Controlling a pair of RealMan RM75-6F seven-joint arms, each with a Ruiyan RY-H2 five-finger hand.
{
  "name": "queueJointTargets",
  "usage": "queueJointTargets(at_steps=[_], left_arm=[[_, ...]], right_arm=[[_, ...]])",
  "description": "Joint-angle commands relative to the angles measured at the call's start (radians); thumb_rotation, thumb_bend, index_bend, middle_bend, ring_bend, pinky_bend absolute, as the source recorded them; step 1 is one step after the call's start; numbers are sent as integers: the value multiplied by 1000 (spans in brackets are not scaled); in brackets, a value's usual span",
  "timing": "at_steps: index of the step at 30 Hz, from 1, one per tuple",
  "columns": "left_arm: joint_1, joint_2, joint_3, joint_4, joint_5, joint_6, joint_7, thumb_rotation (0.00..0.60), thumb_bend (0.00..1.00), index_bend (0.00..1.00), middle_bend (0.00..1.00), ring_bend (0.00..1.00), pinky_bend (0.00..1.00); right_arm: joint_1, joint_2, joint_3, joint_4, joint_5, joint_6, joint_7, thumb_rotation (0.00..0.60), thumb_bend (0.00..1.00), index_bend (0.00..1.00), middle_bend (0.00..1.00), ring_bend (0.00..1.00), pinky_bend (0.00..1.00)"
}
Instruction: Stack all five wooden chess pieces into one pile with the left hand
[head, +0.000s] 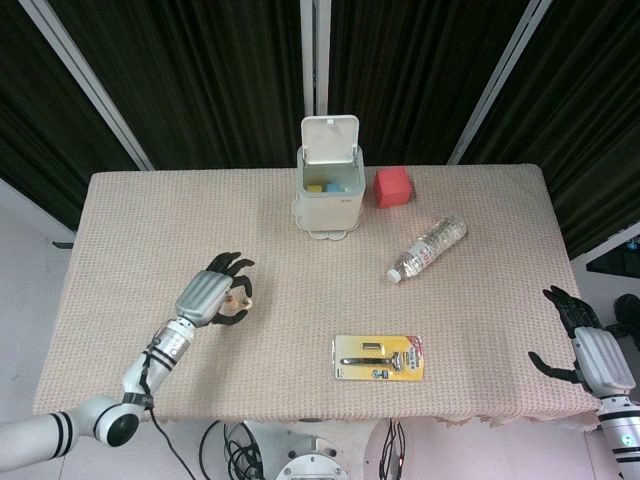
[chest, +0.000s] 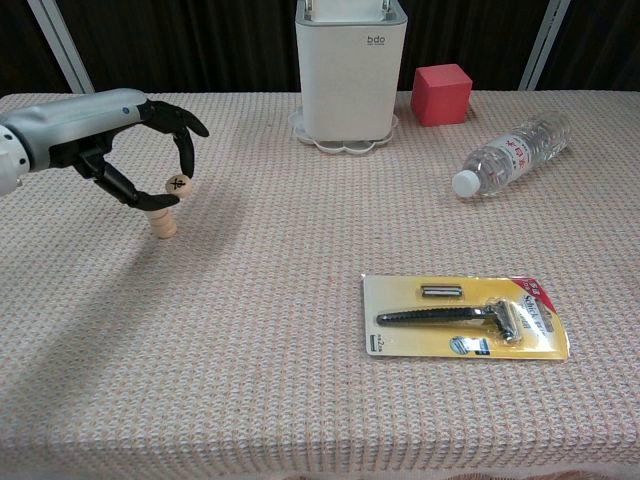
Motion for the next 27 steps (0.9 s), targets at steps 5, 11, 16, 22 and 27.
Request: queueJointTargets(at_steps=[5, 11, 16, 22, 27], left_arm=[[-15, -18, -2, 77, -48, -51, -39, 600, 296, 503, 130, 0, 0], [-16, -29, 3, 99, -63, -70, -61, 600, 296, 503, 130, 0, 0], [-12, -31, 2, 103, -63, -57, -64, 600, 296, 503, 131, 0, 0], [-6, -12, 6, 93, -66, -51, -56, 600, 297, 496, 131, 0, 0], [0, -14, 14, 97, -70, -53, -63, 600, 296, 486, 130, 0, 0]], right_arm=[[0, 2, 4, -4, 3, 6, -4, 600, 201, 0, 0, 0, 0], [-1, 2, 3, -5, 3, 7, 8, 600, 201, 0, 0, 0, 0], [1, 9, 0, -2, -4, 4, 32, 600, 201, 0, 0, 0, 0], [1, 10, 0, 0, -3, 4, 39, 600, 200, 0, 0, 0, 0], [0, 7, 1, 0, -4, 8, 36, 600, 201, 0, 0, 0, 0]])
